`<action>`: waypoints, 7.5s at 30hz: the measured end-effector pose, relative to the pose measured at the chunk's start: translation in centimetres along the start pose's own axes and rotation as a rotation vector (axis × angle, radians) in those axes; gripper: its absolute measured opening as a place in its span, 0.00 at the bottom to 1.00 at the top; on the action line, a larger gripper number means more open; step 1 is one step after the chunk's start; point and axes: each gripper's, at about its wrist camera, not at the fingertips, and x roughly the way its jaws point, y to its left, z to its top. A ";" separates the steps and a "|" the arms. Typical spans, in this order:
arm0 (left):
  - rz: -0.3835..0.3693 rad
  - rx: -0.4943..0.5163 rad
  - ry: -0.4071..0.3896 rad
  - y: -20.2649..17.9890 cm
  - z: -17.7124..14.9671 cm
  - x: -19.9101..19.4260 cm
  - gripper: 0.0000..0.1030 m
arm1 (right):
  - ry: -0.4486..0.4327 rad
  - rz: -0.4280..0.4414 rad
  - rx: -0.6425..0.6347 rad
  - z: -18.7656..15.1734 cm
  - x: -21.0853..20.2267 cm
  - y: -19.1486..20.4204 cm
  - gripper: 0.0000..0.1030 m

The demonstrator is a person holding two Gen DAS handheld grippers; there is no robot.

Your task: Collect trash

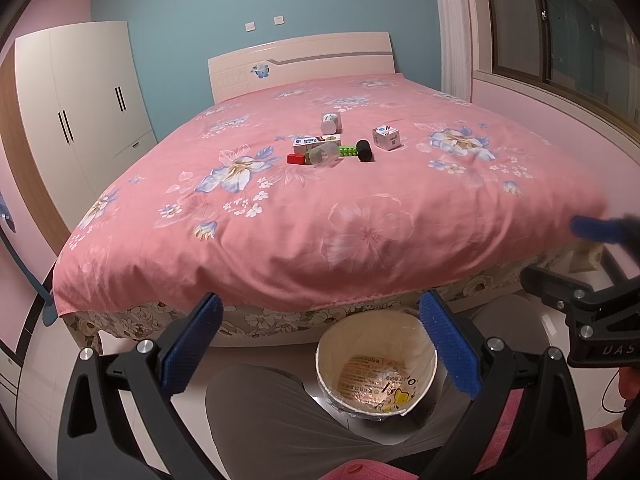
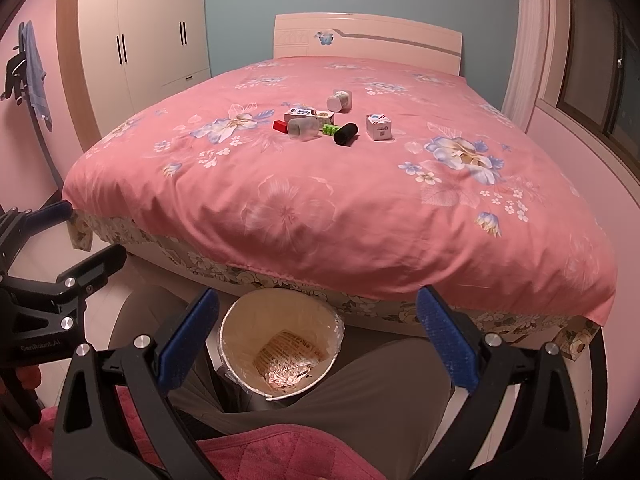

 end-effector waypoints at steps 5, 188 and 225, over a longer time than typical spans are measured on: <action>-0.004 -0.001 0.000 -0.1 0.0 0.0 0.97 | 0.001 0.002 -0.005 0.0 0.0 0.1 0.94; -0.151 0.210 0.144 1.4 11.5 14.1 0.44 | 0.049 0.081 -0.300 16.3 11.9 0.1 0.43; -0.301 0.166 0.632 -2.6 -5.4 28.4 0.44 | 0.571 0.215 -0.286 -3.0 27.7 2.4 0.43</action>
